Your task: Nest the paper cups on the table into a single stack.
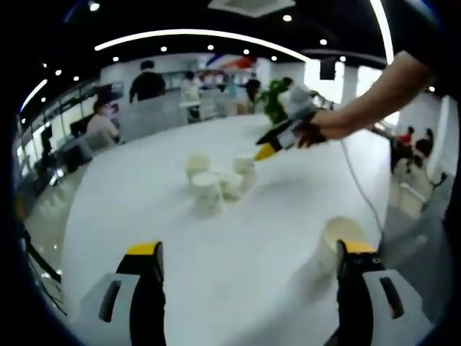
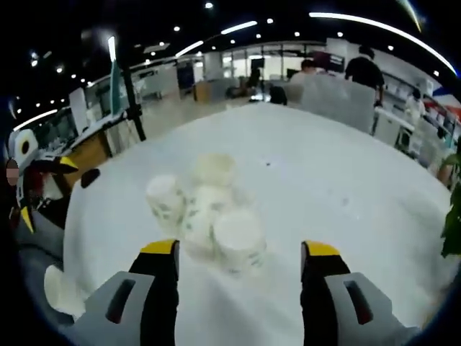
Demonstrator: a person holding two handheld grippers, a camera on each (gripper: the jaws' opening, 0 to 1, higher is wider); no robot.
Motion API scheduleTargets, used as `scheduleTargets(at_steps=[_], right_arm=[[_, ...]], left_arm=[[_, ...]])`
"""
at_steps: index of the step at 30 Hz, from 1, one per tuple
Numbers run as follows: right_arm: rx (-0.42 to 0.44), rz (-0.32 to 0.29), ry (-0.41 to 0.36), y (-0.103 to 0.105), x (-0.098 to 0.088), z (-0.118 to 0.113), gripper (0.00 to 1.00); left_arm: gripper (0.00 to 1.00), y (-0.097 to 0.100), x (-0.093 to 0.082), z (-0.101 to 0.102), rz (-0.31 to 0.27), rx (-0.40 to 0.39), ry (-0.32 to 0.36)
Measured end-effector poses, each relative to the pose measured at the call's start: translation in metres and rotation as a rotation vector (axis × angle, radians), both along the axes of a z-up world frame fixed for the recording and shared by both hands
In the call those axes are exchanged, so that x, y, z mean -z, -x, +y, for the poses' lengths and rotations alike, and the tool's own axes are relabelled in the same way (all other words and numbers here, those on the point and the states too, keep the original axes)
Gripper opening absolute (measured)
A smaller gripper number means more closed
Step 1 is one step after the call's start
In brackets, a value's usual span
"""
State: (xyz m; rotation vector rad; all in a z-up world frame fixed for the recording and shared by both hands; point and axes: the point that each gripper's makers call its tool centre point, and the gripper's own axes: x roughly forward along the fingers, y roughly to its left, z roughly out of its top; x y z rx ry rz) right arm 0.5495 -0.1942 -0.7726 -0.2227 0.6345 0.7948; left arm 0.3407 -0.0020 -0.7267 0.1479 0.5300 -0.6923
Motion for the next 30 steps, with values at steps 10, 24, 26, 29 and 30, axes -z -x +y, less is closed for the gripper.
scheduleTargets(at_steps=[10, 24, 26, 29, 30], right_arm=[[-0.026, 0.015, 0.020, -0.005, 0.008, 0.008, 0.60], [-0.044, 0.044, 0.044, -0.010, 0.020, 0.017, 0.49], [-0.046, 0.051, 0.046, -0.012, 0.021, 0.017, 0.46], [-0.053, 0.048, 0.053, -0.013, 0.023, 0.018, 0.46], [-0.056, 0.050, 0.056, -0.015, 0.024, 0.018, 0.45]], left_arm=[[0.99, -0.001, 0.001, 0.000, 0.006, -0.004, 0.001], [0.99, -0.001, 0.005, -0.001, 0.015, -0.016, 0.005], [0.99, -0.002, 0.005, 0.000, 0.016, -0.021, 0.009], [0.99, 0.000, 0.006, -0.001, 0.018, -0.018, 0.006], [0.99, 0.000, 0.006, -0.001, 0.018, -0.018, 0.006]])
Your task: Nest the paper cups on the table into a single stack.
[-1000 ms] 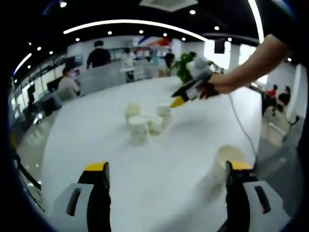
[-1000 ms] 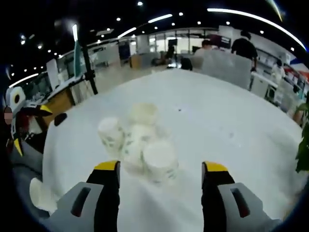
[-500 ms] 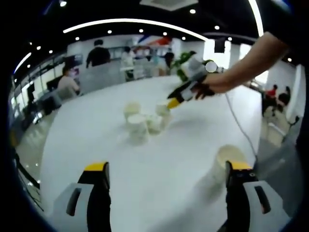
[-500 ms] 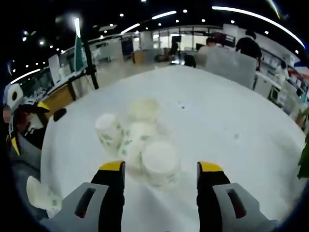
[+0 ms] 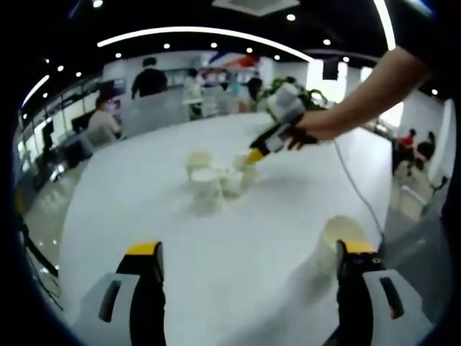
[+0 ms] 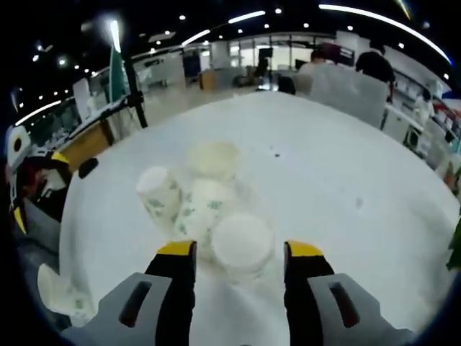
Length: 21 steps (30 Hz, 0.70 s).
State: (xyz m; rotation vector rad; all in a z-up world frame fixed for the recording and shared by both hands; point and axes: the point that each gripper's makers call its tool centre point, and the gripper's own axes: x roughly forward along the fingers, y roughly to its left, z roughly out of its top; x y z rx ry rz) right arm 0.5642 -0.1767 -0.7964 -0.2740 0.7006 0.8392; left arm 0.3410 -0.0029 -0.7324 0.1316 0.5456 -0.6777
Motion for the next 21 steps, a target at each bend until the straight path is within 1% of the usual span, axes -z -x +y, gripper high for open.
scheduleTargets(at_steps=[5, 9, 13, 17, 21], right_arm=[[-0.010, -0.011, 0.006, -0.0042, -0.0002, -0.0002, 0.43], [-0.031, -0.012, 0.024, -0.0063, 0.0034, 0.0006, 0.41], [-0.045, -0.009, 0.041, -0.0067, 0.0073, -0.0010, 0.34], [-0.061, -0.014, 0.036, -0.0039, 0.0069, -0.0005, 0.34], [-0.062, -0.011, 0.042, -0.0012, 0.0062, -0.0050, 0.34]], left_arm=[[0.99, 0.0003, 0.0009, 0.0009, 0.001, -0.004, -0.001], [0.99, 0.0012, 0.0018, 0.0001, 0.003, -0.004, 0.001], [0.99, 0.0017, 0.0016, 0.0000, 0.004, -0.006, 0.003], [0.99, 0.0014, 0.0017, 0.0017, 0.006, -0.015, 0.008], [0.99, 0.0011, 0.0016, 0.0026, 0.005, -0.015, 0.005]])
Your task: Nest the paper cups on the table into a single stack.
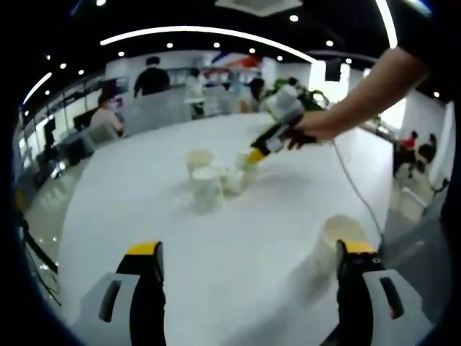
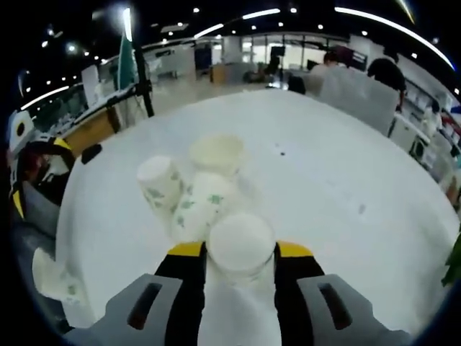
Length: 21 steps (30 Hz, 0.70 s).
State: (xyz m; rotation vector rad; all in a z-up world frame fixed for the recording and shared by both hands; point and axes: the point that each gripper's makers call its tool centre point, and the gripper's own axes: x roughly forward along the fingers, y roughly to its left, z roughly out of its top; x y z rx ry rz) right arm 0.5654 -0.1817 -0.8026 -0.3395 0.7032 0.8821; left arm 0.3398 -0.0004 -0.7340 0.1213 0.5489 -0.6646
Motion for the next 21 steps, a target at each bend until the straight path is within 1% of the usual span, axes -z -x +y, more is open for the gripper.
scheduleTargets(at_steps=[4, 11, 16, 21], right_arm=[[0.005, 0.000, 0.001, 0.002, -0.001, -0.006, 0.34], [0.026, 0.017, -0.006, 0.010, 0.000, -0.020, 0.34], [0.041, 0.025, -0.016, 0.021, -0.003, -0.027, 0.34], [0.036, 0.027, -0.020, 0.033, -0.004, -0.029, 0.33]], left_arm=[[0.98, -0.001, 0.000, 0.000, -0.002, -0.001, 0.001], [0.98, 0.000, 0.000, -0.004, -0.002, 0.010, 0.000], [0.98, 0.001, -0.001, -0.006, -0.007, 0.016, 0.000], [0.98, 0.001, -0.004, -0.007, -0.011, 0.021, 0.000]])
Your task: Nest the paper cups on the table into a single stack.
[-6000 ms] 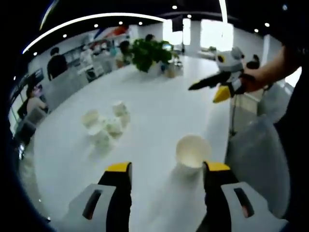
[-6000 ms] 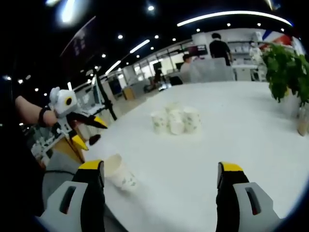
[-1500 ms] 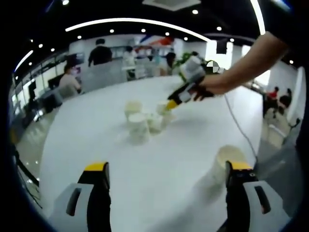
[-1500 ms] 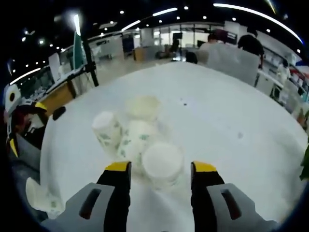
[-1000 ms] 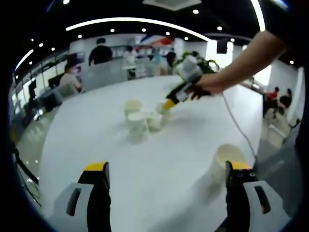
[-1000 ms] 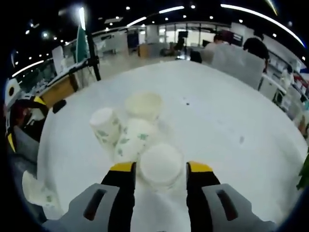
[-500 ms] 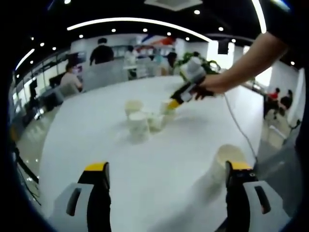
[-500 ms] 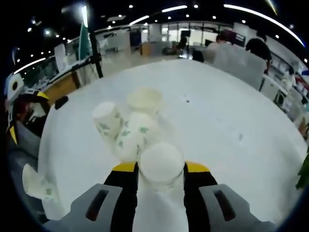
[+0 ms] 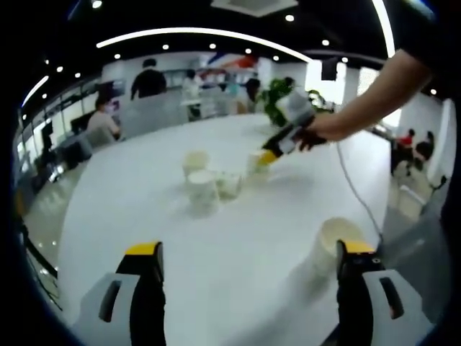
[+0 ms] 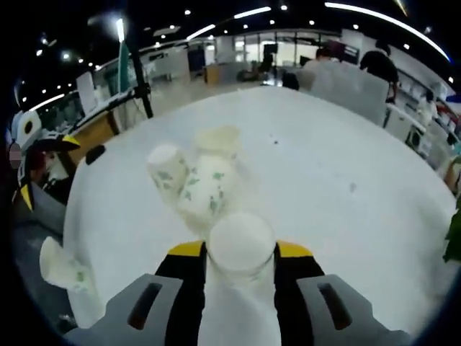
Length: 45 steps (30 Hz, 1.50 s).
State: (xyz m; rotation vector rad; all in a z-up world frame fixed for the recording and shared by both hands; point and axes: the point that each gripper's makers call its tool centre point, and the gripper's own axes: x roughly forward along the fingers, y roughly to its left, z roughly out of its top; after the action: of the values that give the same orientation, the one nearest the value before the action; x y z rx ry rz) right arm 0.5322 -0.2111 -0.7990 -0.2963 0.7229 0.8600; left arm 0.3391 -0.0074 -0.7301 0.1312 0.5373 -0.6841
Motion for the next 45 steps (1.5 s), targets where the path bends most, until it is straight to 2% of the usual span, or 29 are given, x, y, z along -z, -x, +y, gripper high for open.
scheduleTargets(at_steps=[22, 32, 45], right_arm=[[-0.017, -0.014, -0.039, 0.045, -0.026, -0.007, 0.33], [-0.060, -0.041, -0.085, 0.064, -0.054, 0.012, 0.33], [-0.081, -0.061, -0.109, 0.085, -0.072, 0.019, 0.33]], left_arm=[[0.98, 0.004, -0.013, -0.006, -0.023, 0.040, 0.001], [0.98, 0.006, -0.016, -0.005, -0.029, 0.053, 0.002], [0.98, 0.007, -0.018, -0.003, -0.028, 0.057, 0.012]])
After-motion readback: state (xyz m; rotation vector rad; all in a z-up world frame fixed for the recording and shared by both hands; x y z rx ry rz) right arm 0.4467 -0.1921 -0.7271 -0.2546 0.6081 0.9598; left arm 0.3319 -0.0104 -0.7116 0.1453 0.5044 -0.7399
